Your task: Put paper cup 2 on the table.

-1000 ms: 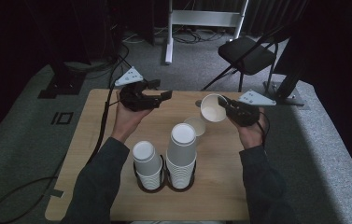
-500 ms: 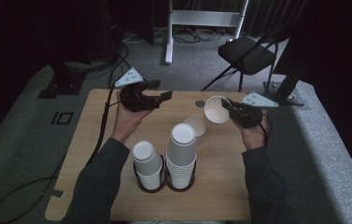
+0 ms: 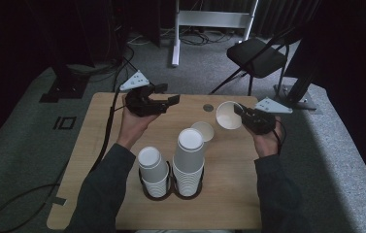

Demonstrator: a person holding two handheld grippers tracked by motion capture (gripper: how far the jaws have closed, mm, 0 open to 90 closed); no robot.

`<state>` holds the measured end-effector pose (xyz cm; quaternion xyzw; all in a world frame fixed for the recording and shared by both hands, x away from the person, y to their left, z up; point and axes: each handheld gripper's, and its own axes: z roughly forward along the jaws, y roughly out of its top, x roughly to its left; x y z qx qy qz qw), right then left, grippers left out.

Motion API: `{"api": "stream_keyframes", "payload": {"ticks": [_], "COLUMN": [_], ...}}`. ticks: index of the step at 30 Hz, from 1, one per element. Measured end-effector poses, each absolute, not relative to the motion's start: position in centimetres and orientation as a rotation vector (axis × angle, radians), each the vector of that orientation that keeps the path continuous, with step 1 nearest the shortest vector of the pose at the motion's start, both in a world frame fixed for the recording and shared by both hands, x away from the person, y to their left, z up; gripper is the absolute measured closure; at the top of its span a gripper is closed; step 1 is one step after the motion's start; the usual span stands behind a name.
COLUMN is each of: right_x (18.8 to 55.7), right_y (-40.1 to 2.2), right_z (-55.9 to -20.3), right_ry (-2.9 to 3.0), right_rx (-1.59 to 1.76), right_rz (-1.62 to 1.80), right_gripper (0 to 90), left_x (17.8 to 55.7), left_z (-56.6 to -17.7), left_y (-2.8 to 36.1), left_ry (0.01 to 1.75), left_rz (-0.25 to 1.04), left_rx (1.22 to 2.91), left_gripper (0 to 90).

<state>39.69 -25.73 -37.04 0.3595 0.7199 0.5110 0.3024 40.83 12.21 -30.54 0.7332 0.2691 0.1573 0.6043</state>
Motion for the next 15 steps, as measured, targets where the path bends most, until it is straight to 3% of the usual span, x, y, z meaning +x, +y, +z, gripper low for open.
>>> {"api": "stream_keyframes", "payload": {"ticks": [15], "right_x": [39.81], "right_y": [-26.48], "right_z": [-38.09], "right_ry": [1.913], "right_rx": [0.989], "right_rz": [1.337], "right_gripper": [82.6], "left_x": [40.66], "left_z": [-30.6], "left_y": [12.31], "left_ry": [0.62], "left_rz": [0.365], "left_rx": [1.698], "left_gripper": [30.5]}}
